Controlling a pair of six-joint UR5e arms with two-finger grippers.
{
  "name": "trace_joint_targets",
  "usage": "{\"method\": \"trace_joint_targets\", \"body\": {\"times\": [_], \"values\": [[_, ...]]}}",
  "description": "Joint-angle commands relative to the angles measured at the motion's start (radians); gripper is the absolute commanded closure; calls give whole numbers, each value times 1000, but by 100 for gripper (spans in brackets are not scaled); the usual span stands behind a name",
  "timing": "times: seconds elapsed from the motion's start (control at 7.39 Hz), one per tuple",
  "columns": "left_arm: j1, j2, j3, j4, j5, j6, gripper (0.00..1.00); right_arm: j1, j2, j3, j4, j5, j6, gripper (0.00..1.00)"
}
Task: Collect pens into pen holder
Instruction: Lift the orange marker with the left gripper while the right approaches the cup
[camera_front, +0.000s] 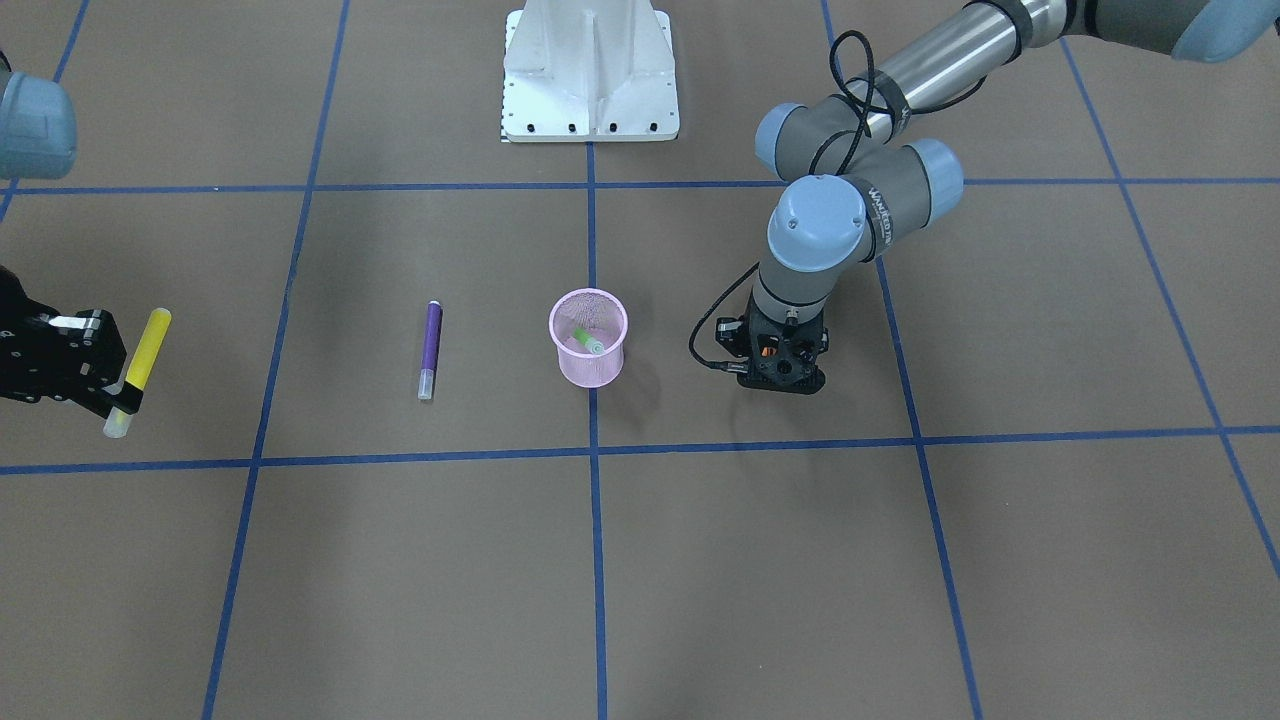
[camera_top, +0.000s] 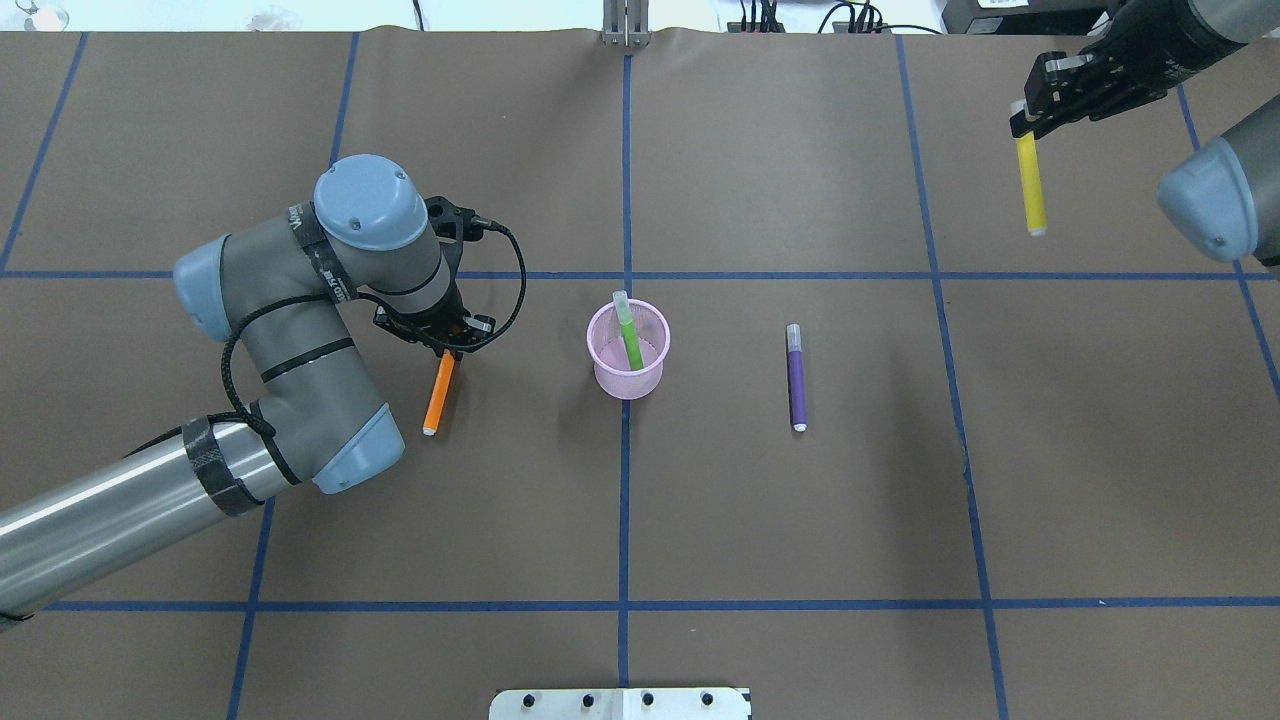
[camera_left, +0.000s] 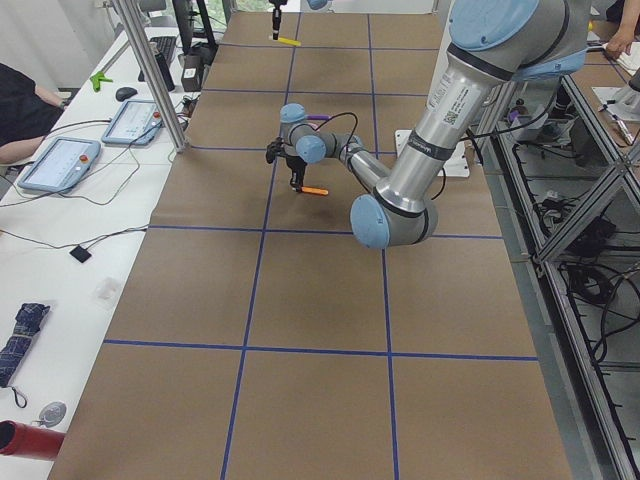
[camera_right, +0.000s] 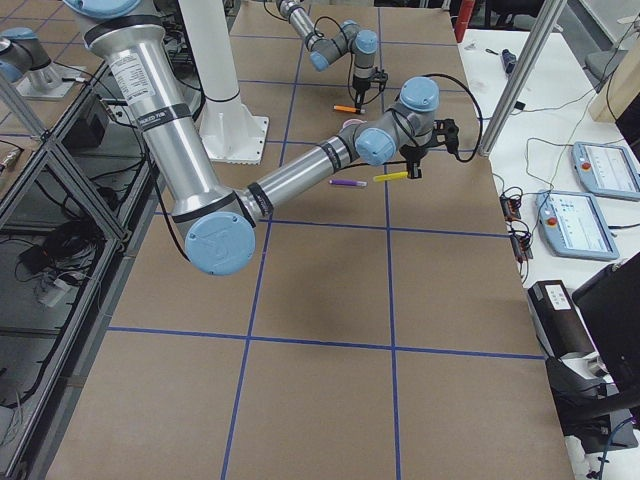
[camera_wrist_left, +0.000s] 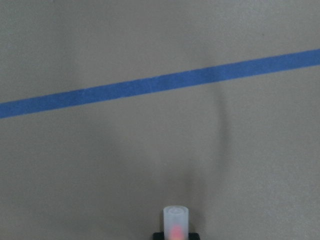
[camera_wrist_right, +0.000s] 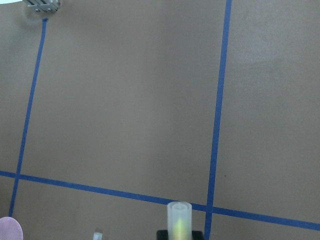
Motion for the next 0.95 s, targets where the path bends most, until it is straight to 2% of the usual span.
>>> {"method": "trace_joint_targets", "body": {"times": [0.0,0.27,0.41,0.81], "values": [[-43,-2,-10,3,-55,-3,100,1,18,9,0,1,5,100],[-106,-2,-22,4,-88,2,100,-11,70,9,2,-7,115,100],[-135,-1,-27,3,-115,5,100,-50,112,9,5,-54,173,100],[-143,-4,-27,4,-117,2,100,-253,224,18,6,-282,380,100]]}}
